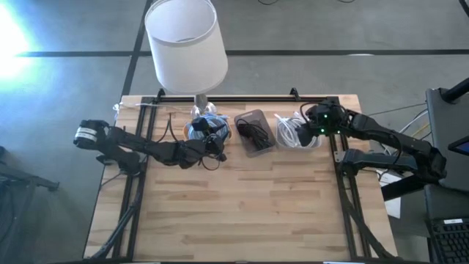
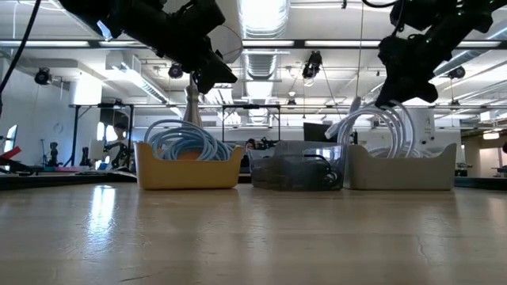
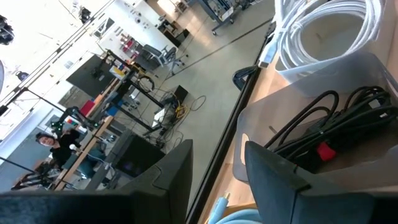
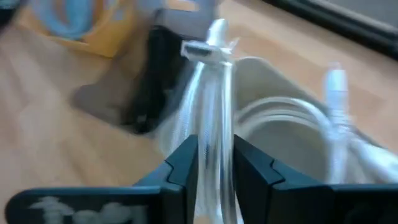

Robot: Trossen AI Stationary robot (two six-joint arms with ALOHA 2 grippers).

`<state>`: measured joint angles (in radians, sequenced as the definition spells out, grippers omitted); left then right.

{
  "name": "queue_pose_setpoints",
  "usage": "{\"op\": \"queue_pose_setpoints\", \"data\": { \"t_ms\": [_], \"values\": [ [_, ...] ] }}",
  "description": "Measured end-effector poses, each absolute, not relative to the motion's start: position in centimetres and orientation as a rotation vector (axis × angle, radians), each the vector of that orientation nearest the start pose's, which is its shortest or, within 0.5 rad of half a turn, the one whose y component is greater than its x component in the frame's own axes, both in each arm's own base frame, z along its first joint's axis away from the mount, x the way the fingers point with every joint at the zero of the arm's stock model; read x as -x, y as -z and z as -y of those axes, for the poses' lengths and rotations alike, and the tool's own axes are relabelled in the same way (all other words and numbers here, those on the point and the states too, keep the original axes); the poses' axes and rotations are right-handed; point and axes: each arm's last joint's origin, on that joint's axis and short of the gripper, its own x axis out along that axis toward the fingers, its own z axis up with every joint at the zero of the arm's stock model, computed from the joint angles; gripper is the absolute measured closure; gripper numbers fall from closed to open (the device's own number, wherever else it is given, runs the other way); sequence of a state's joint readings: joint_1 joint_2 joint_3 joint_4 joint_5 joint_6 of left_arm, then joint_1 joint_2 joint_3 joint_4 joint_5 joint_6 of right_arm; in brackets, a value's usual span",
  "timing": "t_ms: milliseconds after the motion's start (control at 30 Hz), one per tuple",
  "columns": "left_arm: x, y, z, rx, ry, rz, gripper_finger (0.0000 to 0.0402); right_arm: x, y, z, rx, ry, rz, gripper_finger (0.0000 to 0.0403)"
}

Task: Pick & Place USB Port
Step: Put the white charger cable into the gray bin, then return to Home Position

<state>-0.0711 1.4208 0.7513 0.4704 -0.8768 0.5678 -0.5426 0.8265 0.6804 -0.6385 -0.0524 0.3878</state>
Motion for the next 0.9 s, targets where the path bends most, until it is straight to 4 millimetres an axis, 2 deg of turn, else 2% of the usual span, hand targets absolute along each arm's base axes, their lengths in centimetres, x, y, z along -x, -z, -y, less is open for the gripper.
{"op": "queue_pose_setpoints", "data": {
  "t_ms": [200, 300, 467, 600, 733, 900],
  "values": [
    [-29.5, -24.3, -0.1, -0.628, -0.733, -0.406, 0.0252, -12.5, -24.8, 8.9, -0.466, 0.993, -0.722, 0.0306],
    [-29.6, -24.4, -0.1, -0.626, -0.734, -0.402, 0.0252, -12.1, -24.6, 9.0, -0.464, 1.058, -0.739, 0.031],
    [-29.6, -24.4, -0.1, -0.626, -0.734, -0.401, 0.0252, -12.5, -25.2, 8.8, -0.556, 0.929, -0.702, 0.0324],
    [-29.6, -24.4, -0.1, -0.611, -0.737, -0.395, 0.0252, -13.9, -26.3, 8.7, -0.659, 0.75, -0.538, 0.0335],
    [-29.7, -24.6, -0.2, -0.6, -0.74, -0.387, 0.0252, -15.1, -27.4, 8.5, -0.564, 0.635, -0.428, 0.0342],
    [-29.4, -25.3, 0.0, -0.554, -0.747, -0.35, 0.0252, -15.7, -27.6, 8.0, -0.524, 0.587, -0.408, 0.0343]
  ]
}}
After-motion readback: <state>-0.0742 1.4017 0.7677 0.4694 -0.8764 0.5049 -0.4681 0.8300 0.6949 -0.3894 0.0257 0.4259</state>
